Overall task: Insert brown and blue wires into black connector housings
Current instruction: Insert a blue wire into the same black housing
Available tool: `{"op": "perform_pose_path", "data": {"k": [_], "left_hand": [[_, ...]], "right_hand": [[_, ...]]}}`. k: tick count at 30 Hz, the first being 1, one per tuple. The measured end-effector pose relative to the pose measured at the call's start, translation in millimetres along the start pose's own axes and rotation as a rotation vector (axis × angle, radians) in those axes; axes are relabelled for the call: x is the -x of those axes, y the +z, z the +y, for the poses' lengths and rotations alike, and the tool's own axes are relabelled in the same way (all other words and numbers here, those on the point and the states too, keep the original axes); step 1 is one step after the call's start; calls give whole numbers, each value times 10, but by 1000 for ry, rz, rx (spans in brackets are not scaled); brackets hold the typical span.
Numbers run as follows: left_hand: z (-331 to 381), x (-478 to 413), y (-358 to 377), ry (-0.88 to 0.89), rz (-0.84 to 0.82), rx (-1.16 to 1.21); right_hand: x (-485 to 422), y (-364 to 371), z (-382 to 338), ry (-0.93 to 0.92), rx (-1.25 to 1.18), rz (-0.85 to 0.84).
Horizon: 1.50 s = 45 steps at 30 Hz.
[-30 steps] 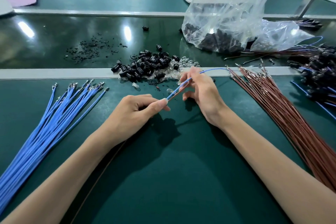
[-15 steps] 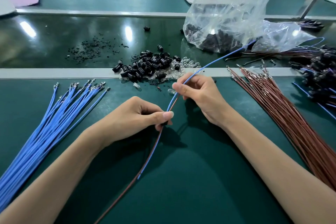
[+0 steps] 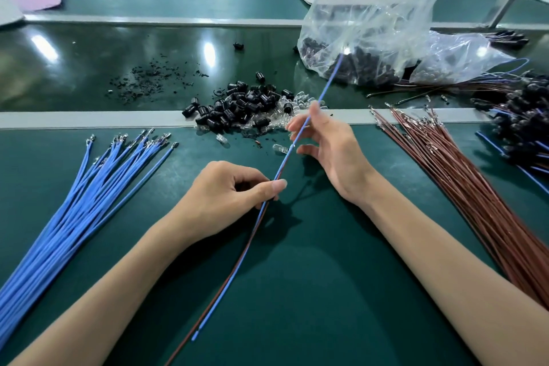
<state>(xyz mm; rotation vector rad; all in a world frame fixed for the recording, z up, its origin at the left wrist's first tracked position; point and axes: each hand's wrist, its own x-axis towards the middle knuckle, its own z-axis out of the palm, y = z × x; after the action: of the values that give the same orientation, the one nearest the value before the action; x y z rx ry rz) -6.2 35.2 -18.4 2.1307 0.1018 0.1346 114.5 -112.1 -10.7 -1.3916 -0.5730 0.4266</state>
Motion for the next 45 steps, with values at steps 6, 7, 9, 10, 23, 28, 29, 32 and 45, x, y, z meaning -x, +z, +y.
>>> {"op": "perform_pose_path", "data": {"k": [6,7,9,10,23,28,29,32,45], "left_hand": [[-74,-103,-65,165,117,-131],[-93,-153,-107,240,190,-214],[-107,-226,-158,391,318,-444],[-95,-239,-145,433,343,-502],[-78,-205,16,341,122,-310],[-55,-318,-11,293,99,-252],[-37,-344,-11,292,93,-247],[-1,-404,25,308,57,-277],[-26,-353,27,361,71,-367]], "right_hand": [[18,35,48,-115,321,-105],[23,48,42,-114,296,-98],[18,49,31,-95,144,-6],[4,27,31,-89,54,57],[-22,-34,40,-94,-67,126],[1,11,88,-145,287,-23],[2,15,94,-142,294,-26],[-27,-26,74,-78,41,79],[-16,7,104,-81,254,87]]}}
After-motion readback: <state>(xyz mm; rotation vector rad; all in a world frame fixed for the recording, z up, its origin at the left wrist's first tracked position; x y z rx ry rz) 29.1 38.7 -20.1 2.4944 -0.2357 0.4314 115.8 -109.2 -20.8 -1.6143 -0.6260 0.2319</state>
